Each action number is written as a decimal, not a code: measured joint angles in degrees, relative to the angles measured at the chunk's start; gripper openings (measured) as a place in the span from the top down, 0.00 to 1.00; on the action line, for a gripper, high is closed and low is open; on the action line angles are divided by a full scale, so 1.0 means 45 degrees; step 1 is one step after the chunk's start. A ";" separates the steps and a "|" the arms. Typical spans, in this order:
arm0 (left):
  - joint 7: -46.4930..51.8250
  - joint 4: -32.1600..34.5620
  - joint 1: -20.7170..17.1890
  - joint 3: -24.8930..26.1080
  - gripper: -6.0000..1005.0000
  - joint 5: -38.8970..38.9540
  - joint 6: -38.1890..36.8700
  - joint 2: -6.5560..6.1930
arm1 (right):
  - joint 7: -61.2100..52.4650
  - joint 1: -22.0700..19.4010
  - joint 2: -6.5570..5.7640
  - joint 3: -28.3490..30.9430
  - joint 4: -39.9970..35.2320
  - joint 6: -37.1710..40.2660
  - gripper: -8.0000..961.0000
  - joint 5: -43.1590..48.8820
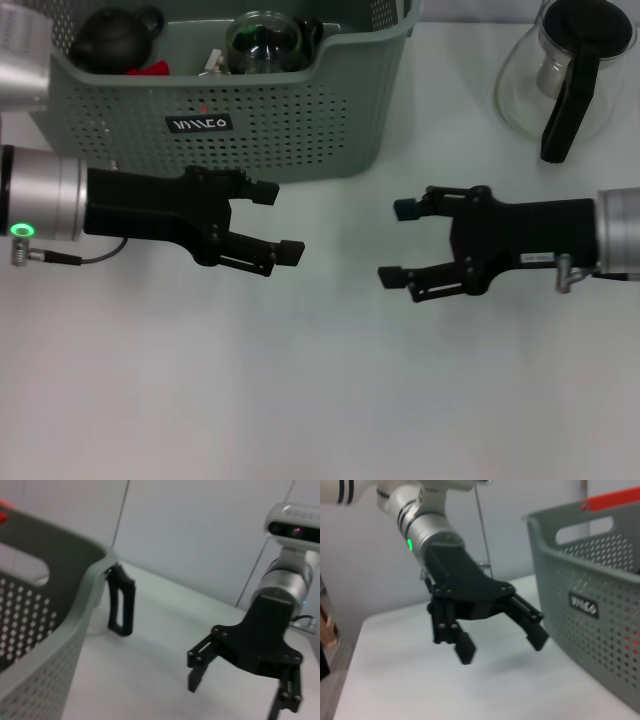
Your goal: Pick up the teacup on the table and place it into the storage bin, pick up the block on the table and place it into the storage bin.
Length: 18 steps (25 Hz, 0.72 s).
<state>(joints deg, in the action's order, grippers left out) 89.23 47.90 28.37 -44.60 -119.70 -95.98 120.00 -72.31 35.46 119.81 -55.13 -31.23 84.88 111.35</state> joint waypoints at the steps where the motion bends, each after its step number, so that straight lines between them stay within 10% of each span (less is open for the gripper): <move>1: -0.0045 -0.0063 -0.0003 -0.0020 0.04 -0.0085 0.0164 0.0017 | 0.0067 0.0064 0.0039 -0.0046 0.0031 -0.0127 0.07 0.0107; 18: -0.0175 -0.0458 0.0024 -0.0089 0.04 -0.0965 0.0866 0.0119 | 0.0676 0.0244 0.0057 -0.0313 0.0179 -0.0406 0.07 0.0197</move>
<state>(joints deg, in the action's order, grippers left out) 88.44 45.84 28.48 -45.00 -124.04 -92.09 120.54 -69.26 36.55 120.07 -56.54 -30.42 83.06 112.24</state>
